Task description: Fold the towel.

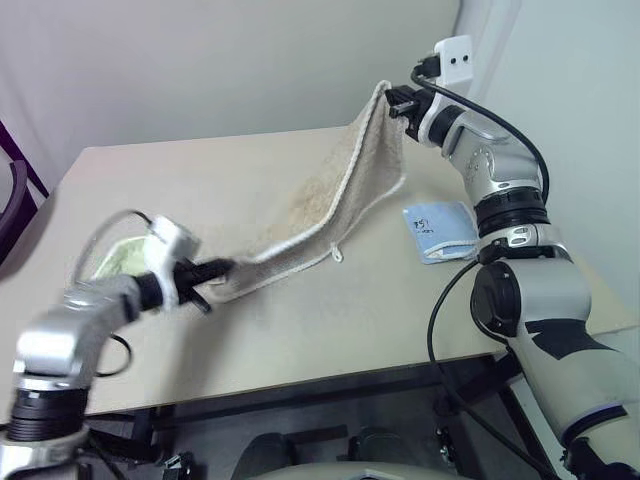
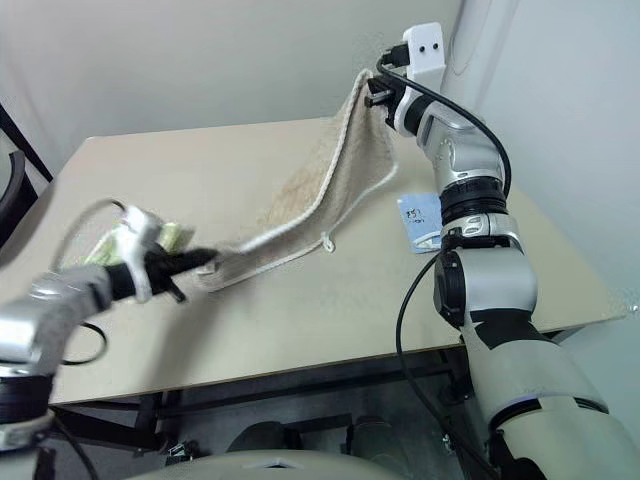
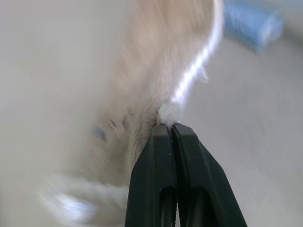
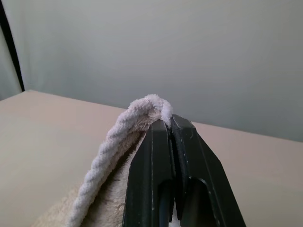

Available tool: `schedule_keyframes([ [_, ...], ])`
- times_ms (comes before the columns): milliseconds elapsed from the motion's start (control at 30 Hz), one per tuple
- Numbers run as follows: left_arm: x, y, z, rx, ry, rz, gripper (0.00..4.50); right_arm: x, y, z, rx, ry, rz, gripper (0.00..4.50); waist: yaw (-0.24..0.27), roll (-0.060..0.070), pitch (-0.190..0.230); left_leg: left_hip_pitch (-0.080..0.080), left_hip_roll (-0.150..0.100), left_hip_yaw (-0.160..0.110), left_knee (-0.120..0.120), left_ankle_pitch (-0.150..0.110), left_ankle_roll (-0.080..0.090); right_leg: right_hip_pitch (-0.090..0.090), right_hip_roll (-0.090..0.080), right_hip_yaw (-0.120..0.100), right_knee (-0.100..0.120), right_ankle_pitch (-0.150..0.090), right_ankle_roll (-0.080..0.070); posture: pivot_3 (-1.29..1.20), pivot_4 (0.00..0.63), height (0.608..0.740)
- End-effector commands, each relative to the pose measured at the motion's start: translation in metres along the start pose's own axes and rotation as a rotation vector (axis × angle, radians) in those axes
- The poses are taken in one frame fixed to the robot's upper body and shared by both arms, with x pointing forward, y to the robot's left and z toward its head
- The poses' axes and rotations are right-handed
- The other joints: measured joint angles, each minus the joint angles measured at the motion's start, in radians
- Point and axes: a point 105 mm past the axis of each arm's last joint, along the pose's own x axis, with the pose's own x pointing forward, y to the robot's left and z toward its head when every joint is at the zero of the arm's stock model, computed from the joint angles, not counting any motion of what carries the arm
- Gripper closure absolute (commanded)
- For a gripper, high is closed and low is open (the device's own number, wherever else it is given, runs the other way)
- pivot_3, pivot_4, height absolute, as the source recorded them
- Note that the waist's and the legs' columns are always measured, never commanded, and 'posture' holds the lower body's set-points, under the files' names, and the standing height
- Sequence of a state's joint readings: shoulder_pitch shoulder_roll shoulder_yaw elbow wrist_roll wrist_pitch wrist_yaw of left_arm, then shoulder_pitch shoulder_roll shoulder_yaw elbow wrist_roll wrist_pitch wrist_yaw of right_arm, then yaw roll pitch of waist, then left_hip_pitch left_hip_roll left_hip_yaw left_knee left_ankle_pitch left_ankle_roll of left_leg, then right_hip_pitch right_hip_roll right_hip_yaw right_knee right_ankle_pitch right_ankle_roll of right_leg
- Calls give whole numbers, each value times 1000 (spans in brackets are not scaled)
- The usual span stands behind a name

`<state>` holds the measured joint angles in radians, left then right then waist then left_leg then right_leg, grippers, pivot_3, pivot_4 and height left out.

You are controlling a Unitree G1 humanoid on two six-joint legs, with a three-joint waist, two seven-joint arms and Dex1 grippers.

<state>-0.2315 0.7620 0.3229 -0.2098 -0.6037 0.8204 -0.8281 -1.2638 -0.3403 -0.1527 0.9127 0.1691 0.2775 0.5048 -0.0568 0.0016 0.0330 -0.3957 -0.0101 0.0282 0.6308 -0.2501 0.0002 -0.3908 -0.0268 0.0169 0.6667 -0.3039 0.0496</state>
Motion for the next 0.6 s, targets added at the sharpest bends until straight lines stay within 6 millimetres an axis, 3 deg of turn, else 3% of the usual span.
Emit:
schedule_keyframes([
  [33, -21, 25, 24, -21, -91, 59, 4482, 0, -4, 19, -24, -66, -25, 4500, -1, 0, 0, 0, 0, 0, 0, 0, 0, 0, 0, 0, 0, 0, 0, 0, 0, 740],
  [167, -22, 56, 48, -44, -173, 142, 4482, 1, -7, 18, -28, -71, -44, 4500, 6, -2, 1, 1, 0, 0, 1, 0, 0, 1, 0, 0, 1, 0, 0, 0, 0, 740],
  [300, -8, 105, 69, -38, -235, 304, 4482, 1, -13, 18, -39, -73, -74, 4500, 14, -3, 1, 1, 0, 0, 2, 0, -1, 1, 0, 0, 2, 0, 0, 0, 0, 740],
  [400, 1, 137, 97, -70, -322, 428, 4482, 1, -20, 17, -78, -71, -113, 4500, 16, -6, 3, 1, 0, 0, 2, 1, -1, 1, 0, -1, 2, 1, 2, 0, 0, 740],
  [467, 7, 146, 110, -85, -362, 481, 4482, 1, -22, 18, -83, -76, -130, 4500, 14, -6, 3, -2, 0, 1, 2, 1, -1, -2, 0, -1, 2, 2, 3, 0, 0, 740],
  [600, 22, 142, 139, -122, -459, 485, 4482, 2, -26, 30, -82, -136, -170, 4500, 10, -7, 3, -15, -1, 2, 2, 1, -1, -16, 0, 0, 4, 3, 4, 0, 0, 740],
])
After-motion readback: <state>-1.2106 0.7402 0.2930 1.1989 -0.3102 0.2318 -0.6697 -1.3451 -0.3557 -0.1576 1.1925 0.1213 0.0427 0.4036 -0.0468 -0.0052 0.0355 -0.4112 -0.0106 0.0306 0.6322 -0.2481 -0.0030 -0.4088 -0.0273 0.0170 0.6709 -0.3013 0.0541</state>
